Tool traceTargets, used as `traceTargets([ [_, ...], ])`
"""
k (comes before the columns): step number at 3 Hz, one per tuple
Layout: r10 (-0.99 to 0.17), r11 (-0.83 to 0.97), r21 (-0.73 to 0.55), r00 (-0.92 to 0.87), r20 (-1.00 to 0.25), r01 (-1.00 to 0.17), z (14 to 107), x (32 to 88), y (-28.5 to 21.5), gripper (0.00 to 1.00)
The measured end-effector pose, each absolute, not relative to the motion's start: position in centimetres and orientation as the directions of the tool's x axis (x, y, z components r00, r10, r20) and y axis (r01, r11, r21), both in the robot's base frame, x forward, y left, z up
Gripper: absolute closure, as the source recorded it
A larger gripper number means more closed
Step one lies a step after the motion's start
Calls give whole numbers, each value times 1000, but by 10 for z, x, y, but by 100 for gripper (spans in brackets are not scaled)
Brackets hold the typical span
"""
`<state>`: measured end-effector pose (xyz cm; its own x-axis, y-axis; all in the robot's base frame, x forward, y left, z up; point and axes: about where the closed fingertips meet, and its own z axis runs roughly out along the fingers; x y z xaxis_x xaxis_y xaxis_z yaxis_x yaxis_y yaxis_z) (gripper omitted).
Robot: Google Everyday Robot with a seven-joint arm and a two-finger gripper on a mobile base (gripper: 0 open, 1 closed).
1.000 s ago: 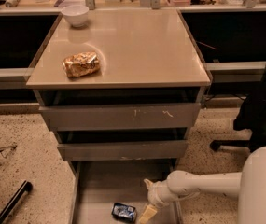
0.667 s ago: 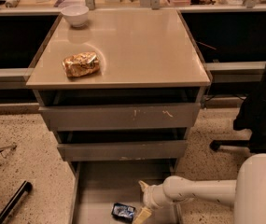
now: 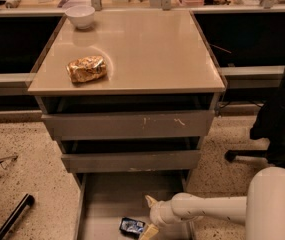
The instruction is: Pick pepsi can from bottom drawer and place on counter
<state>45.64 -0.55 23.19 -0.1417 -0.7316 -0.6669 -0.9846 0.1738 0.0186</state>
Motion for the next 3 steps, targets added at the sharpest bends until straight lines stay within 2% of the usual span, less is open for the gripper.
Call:
traceTargets([
  [3,-712,119,2,-87,-697,-993,200,460,65,0],
])
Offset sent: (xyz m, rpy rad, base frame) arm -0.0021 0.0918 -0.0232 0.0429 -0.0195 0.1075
